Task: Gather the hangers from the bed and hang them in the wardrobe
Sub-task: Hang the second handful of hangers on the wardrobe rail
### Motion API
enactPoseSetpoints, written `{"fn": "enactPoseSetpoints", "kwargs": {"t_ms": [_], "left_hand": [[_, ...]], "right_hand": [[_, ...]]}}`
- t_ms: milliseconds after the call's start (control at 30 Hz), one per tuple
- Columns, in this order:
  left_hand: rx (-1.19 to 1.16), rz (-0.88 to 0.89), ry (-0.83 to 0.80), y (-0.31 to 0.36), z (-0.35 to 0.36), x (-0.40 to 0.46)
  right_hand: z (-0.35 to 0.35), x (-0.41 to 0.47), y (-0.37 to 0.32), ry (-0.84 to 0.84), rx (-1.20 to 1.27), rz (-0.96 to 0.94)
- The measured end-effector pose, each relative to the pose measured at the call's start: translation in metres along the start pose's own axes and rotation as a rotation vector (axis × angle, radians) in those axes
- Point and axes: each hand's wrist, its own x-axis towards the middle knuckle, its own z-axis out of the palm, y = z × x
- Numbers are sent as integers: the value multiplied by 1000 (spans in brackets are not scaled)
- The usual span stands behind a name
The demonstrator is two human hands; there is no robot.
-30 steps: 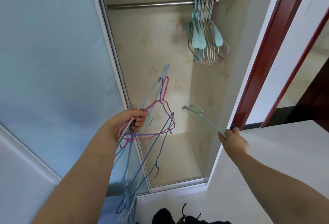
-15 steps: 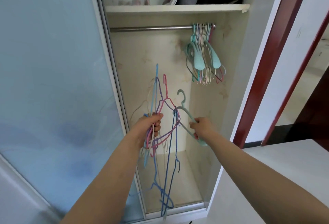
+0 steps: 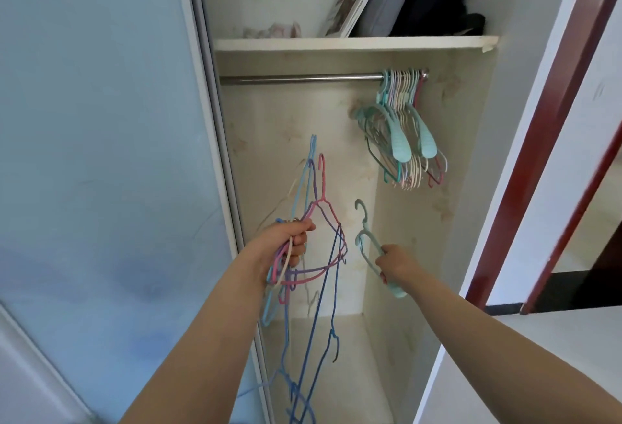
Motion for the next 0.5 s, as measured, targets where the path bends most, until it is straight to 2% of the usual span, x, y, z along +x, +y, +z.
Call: {"fn": "enactPoseSetpoints", "kwargs": {"t_ms": [67, 300, 400, 500], "left_hand": [[4, 16, 41, 0, 1, 8], [-41, 63, 93, 11, 1, 26], [-74, 87, 91, 19, 8, 31], [-108, 94, 80, 25, 10, 33]], "right_hand": [[-2, 1, -14, -12, 51, -66], [-41, -4, -100, 72, 530, -374], [-68, 10, -142, 62, 708, -410], [-86, 26, -174, 70, 718, -410]]}}
